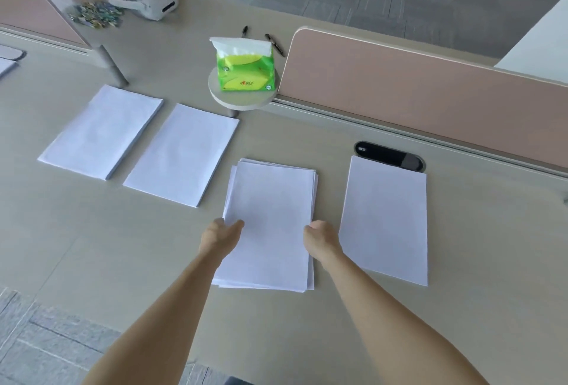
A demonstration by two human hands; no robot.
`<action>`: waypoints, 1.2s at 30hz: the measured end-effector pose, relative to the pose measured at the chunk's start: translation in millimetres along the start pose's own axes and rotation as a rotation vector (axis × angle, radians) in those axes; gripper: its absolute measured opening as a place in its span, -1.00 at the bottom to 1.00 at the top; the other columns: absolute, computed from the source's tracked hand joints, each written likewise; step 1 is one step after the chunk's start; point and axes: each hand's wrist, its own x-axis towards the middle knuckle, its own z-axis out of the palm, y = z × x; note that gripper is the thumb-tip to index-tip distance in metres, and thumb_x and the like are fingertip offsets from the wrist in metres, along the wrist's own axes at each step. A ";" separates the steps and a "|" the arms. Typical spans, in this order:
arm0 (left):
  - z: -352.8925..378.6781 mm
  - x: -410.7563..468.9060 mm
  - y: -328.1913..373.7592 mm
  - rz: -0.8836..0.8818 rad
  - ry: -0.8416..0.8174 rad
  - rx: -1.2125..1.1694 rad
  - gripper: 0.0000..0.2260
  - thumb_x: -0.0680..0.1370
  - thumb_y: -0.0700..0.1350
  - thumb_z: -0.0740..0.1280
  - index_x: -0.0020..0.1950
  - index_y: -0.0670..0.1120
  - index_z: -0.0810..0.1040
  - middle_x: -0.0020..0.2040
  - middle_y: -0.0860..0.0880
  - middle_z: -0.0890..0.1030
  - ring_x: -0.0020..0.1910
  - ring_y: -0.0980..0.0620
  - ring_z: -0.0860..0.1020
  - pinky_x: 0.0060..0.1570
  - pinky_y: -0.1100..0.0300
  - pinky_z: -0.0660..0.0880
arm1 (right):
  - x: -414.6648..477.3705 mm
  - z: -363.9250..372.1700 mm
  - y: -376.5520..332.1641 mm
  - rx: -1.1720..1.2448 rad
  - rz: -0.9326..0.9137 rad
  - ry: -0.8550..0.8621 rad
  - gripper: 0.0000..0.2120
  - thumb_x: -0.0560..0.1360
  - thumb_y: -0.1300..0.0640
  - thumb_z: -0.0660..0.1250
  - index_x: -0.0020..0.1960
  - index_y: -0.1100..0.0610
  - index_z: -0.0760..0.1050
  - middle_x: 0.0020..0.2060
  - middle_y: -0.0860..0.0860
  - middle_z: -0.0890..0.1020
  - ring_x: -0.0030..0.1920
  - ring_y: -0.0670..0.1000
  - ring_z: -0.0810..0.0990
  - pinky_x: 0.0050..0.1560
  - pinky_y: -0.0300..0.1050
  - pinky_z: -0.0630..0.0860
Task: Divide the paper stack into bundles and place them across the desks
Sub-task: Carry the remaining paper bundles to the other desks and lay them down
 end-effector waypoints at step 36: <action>-48.2 -28.5 60.8 0.235 -0.342 -0.636 -0.62 0.42 0.15 0.52 0.09 -0.07 0.67 0.00 -0.06 0.74 -0.04 -0.06 0.71 0.00 0.01 0.64 | -33.4 -47.5 -33.0 0.666 -0.281 0.119 -0.81 0.49 0.21 0.29 0.03 0.05 0.62 -0.06 0.06 0.69 -0.10 0.08 0.61 -0.04 0.01 0.52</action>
